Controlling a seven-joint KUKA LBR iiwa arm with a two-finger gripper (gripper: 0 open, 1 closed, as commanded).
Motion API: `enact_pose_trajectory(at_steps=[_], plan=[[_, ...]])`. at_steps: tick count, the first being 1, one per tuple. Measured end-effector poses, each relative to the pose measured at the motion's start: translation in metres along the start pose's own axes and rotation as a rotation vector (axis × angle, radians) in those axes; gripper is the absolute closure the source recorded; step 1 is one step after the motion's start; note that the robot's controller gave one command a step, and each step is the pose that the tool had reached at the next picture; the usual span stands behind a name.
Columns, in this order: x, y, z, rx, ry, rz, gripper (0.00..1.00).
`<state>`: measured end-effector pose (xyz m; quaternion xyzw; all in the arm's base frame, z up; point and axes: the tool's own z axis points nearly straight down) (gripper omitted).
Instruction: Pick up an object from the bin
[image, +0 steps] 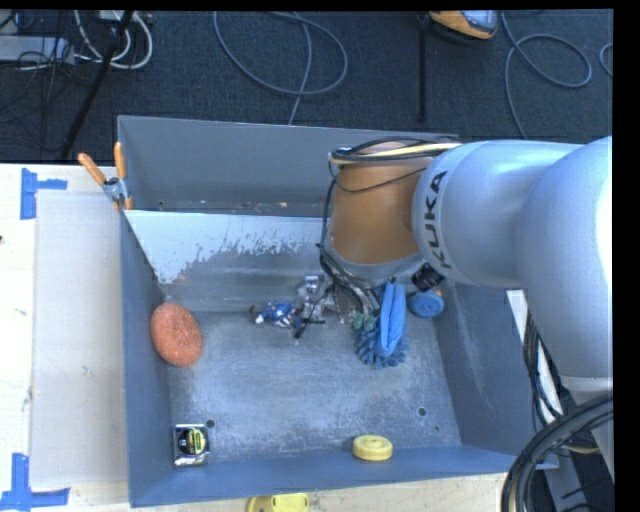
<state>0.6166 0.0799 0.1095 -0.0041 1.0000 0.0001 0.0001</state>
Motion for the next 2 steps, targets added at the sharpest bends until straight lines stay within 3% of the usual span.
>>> enact_pose_trajectory(at_steps=[2], plan=[[0.0084,0.0162,-0.0063,0.0,0.002,0.02,1.0]])
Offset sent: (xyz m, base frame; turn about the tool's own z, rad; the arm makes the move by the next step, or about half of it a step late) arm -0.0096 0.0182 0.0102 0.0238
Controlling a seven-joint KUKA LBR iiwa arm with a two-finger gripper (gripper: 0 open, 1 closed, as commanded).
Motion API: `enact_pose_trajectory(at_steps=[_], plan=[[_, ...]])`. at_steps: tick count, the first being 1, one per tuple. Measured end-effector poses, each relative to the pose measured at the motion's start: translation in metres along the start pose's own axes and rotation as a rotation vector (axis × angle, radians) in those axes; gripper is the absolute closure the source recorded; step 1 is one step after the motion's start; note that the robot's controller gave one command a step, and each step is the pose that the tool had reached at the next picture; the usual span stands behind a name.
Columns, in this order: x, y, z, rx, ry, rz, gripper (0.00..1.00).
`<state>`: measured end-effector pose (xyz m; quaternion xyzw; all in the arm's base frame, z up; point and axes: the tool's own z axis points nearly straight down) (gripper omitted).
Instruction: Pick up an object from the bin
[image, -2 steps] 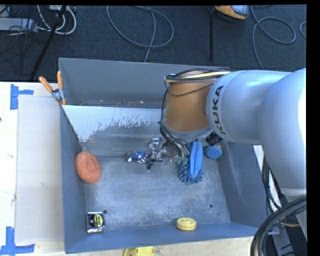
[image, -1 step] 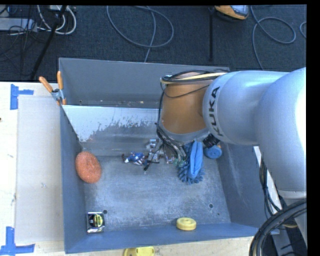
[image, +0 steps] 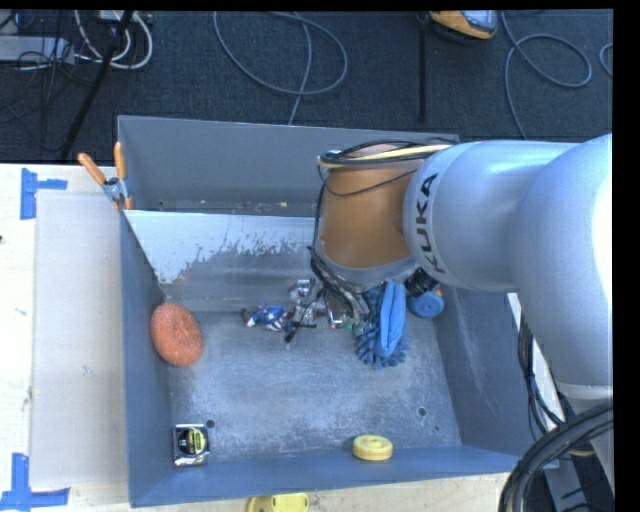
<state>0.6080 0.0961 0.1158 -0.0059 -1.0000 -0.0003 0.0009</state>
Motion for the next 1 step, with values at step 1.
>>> enact_pose_trajectory(at_steps=[1], plan=[[0.016,-0.001,-0.0263,0.001,0.004,-0.006,1.0]])
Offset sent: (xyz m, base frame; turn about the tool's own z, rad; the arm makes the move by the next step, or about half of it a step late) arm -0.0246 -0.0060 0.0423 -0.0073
